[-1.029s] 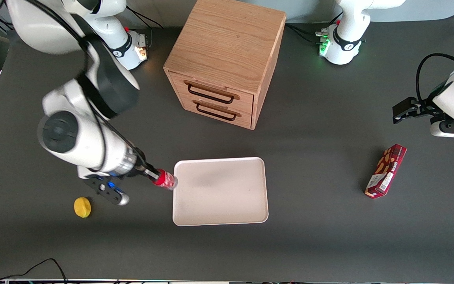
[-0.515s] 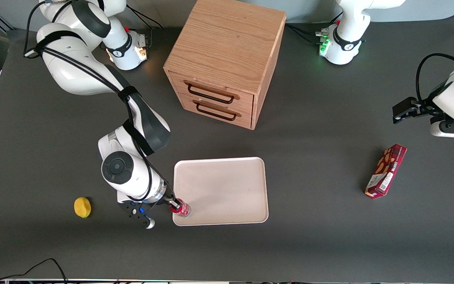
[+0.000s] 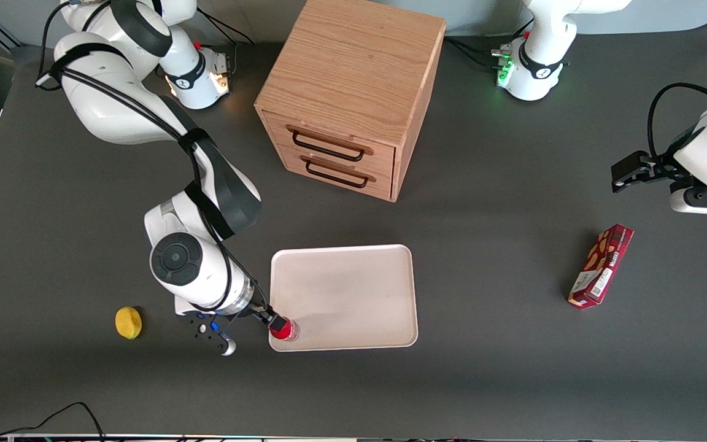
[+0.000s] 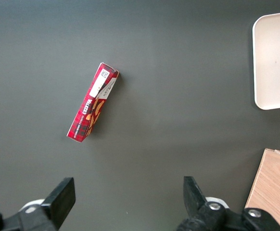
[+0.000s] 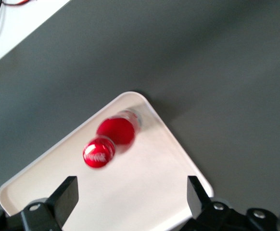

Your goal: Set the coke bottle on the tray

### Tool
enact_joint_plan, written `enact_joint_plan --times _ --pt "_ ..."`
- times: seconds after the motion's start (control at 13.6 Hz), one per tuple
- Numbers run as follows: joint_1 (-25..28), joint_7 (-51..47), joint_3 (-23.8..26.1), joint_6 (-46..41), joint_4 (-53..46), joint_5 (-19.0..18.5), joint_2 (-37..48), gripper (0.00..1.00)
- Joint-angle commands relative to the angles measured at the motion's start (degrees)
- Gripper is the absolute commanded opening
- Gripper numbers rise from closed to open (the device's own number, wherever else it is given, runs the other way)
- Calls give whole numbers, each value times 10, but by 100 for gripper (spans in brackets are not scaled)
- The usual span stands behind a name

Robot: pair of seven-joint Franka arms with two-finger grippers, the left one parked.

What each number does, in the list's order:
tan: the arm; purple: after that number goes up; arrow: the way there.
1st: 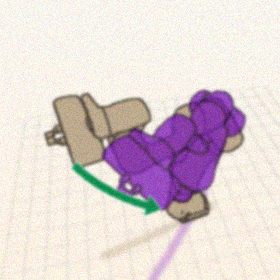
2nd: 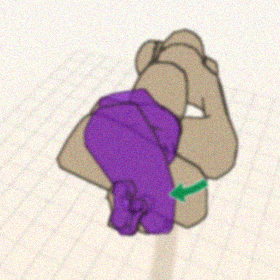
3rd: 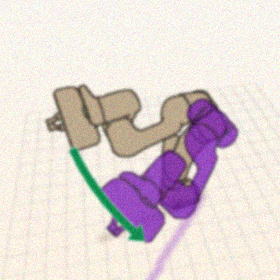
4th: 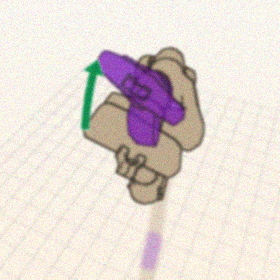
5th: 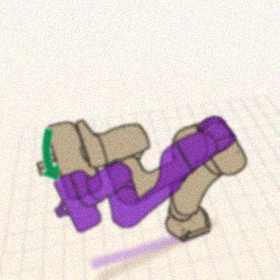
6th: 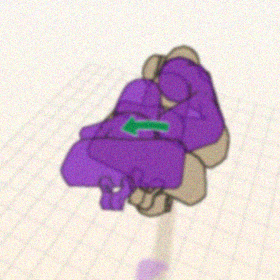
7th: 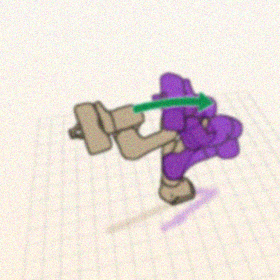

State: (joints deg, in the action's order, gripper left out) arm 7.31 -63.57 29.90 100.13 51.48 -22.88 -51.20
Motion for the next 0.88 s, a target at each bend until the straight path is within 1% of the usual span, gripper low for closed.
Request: enact_joint_plan --times 0.0,0.07,0.15,0.22,0.29,0.37,0.44,0.51,0.59,0.66,0.74,0.81 --pt "-48 101 38 -150 42 -1 142 100" --pt "-66 140 43 -198 66 10 195 100" --pt "-80 179 32 -237 81 54 244 100" --pt "-91 221 -3 -274 96 108 293 100" --pt "-92 273 -61 -295 122 155 346 100" --pt "-91 329 -120 -295 181 200 408 100" --pt "-91 379 -174 -278 260 233 471 100" --pt "-91 425 -211 -241 345 247 531 100" --pt "-91 470 -235 -201 432 249 586 100" --pt "-90 494 -254 -161 507 250 630 100" --pt "-90 500 -265 -131 560 250 661 100" --pt "-89 501 -266 -119 585 250 678 100"
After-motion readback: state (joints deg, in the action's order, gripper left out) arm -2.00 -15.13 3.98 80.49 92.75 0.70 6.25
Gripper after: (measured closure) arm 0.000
